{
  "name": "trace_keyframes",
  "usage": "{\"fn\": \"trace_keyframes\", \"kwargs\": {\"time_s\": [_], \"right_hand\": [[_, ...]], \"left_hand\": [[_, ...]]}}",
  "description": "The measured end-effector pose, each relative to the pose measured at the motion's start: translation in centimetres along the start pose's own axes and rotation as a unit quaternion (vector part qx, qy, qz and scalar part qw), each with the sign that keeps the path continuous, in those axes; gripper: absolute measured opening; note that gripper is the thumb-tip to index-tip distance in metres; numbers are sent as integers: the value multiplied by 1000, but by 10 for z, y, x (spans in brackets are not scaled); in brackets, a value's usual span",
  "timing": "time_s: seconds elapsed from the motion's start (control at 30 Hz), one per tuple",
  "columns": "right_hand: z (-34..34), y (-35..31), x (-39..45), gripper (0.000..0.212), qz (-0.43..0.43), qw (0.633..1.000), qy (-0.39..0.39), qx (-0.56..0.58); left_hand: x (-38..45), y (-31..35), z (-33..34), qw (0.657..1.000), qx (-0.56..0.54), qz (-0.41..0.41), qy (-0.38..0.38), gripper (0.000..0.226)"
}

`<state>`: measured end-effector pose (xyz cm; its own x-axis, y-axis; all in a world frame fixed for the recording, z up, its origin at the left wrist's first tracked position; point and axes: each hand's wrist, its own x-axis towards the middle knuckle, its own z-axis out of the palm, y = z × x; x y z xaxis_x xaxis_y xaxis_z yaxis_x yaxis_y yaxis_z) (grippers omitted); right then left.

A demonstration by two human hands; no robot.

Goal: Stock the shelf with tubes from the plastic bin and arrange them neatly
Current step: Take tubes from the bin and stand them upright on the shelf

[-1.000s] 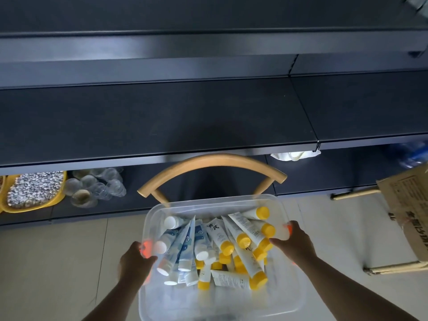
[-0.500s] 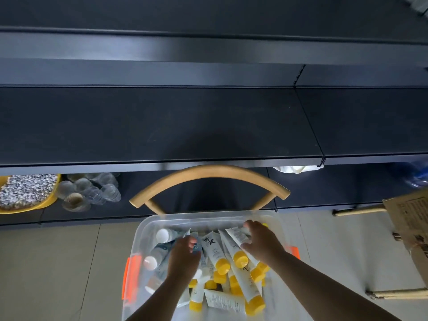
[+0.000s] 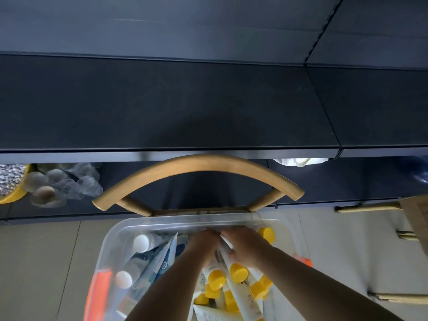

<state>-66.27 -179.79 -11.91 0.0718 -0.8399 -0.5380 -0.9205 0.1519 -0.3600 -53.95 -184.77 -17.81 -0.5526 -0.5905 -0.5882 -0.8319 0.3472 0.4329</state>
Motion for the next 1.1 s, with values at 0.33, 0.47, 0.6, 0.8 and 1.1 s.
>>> {"fn": "trace_keyframes", "kwargs": {"time_s": [0.33,0.47,0.6,0.8,1.1], "right_hand": [[-25,11,-14,32,-4,995,-103,8],[-37,16,-20,39,17,987,-159,-2],[-48,14,-24,47,20,980,-195,-16],[-46,22,-22,48,-23,976,-197,-86],[-55,23,-33,29,-55,964,-225,-133]], "left_hand": [[8,-5,11,974,175,144,27,33],[-5,-8,8,962,197,189,8,44],[-16,-8,-3,953,215,214,10,34],[-32,-15,-15,956,220,192,11,38],[-55,-23,-39,963,178,200,13,35]]}}
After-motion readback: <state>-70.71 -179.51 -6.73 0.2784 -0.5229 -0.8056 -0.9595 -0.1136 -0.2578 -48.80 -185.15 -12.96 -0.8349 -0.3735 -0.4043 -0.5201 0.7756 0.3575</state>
